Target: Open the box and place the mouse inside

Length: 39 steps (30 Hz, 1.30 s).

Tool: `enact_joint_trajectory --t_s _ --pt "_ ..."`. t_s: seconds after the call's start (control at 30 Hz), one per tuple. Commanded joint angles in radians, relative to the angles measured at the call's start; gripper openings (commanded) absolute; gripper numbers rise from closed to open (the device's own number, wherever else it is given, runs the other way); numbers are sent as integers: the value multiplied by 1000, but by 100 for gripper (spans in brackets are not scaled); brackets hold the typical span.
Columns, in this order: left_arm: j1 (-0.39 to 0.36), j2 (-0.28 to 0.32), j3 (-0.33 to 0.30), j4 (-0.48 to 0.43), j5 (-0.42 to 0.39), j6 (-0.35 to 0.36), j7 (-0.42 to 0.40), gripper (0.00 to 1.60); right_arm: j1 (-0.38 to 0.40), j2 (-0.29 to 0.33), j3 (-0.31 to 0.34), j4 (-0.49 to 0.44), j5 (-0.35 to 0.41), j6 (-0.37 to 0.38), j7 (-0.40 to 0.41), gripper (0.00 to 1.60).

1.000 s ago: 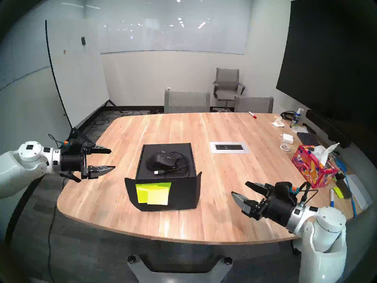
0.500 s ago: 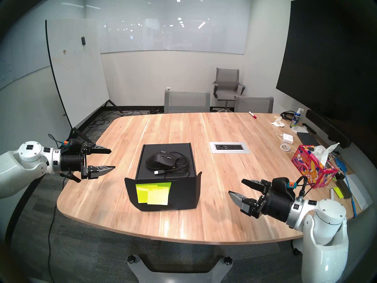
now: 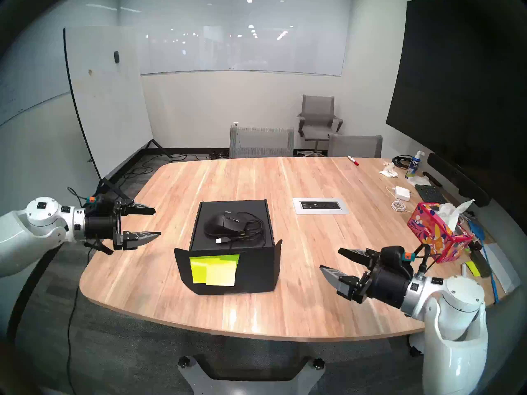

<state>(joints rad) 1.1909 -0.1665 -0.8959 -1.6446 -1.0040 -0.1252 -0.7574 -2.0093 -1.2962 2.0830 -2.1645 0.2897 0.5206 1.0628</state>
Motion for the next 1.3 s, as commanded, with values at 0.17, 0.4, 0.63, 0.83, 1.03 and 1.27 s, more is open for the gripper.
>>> enact_joint_trajectory --t_s 0.17,0.4,0.63,0.83,1.03,1.27 --pt "-13 2 -12 0 -7 -7 -2 160 9 -2 3 -9 2 -2 -2 160" --pt "-13 3 -11 0 -7 -7 -2 160 9 -3 3 -9 2 -2 -1 160" --pt "-14 3 -9 0 -7 -7 -2 160 10 -3 4 -9 1 -2 0 160" --pt "-15 3 -9 0 -7 -7 -2 160 10 -4 4 -9 0 -2 1 160" --pt "-16 3 -8 0 -7 -7 -1 160 10 -4 4 -9 0 -2 1 160" --pt "-17 3 -6 0 -8 -7 -1 160 11 -5 4 -9 -1 -2 2 160"
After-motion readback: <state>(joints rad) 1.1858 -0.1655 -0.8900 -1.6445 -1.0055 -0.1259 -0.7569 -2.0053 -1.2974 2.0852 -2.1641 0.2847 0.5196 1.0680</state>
